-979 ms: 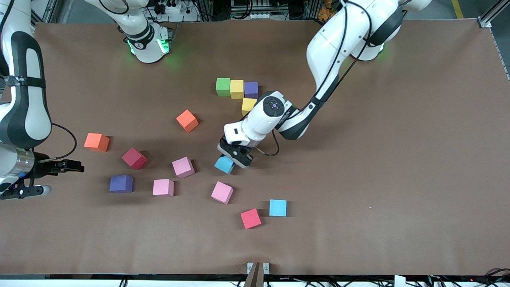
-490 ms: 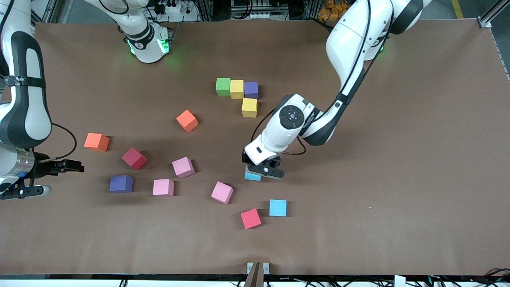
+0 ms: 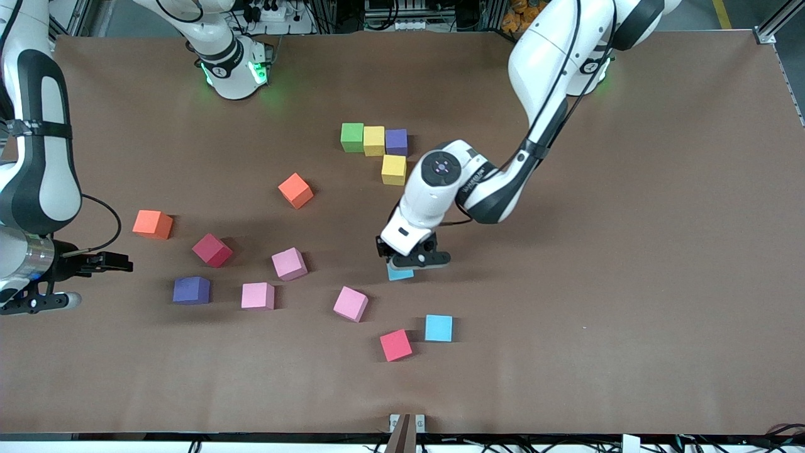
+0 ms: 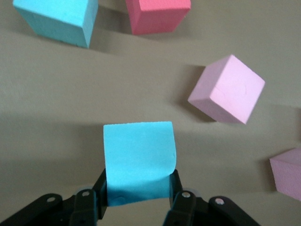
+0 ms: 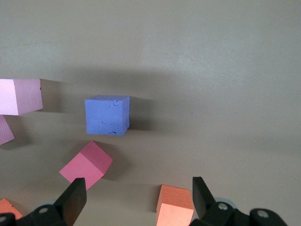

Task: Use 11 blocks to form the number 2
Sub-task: 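Lift the cyan cube and carry it below the second yellow cube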

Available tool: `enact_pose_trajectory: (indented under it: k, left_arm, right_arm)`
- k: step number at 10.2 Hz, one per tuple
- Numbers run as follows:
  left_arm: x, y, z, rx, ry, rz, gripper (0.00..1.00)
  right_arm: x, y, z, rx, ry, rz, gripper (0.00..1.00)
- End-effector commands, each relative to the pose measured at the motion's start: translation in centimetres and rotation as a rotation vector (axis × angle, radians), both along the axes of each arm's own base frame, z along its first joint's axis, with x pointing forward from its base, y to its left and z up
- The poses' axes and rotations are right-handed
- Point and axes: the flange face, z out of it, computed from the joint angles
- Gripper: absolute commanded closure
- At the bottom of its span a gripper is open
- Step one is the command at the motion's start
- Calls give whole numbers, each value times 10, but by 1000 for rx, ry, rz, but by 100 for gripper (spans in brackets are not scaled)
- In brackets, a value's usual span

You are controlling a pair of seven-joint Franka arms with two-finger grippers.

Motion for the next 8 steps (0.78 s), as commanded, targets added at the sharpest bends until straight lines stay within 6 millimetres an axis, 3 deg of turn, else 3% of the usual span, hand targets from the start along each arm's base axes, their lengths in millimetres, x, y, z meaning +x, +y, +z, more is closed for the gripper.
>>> enact_pose_trajectory:
  k: [1, 2, 5, 8]
  left_arm:
    - [-38, 0, 29, 52, -32, -5, 76]
    - [-50, 1, 27, 83, -43, -37, 76]
    - [-102, -21, 8, 137, -59, -136, 76]
    - [-129, -32, -6, 138, -127, -230, 76]
  right_arm:
    - [0, -2, 3, 23, -9, 5, 0]
    - [0, -2, 3, 23, -8, 5, 0]
    - [1, -2, 2, 23, -8, 3, 0]
    - [1, -2, 2, 23, -8, 3, 0]
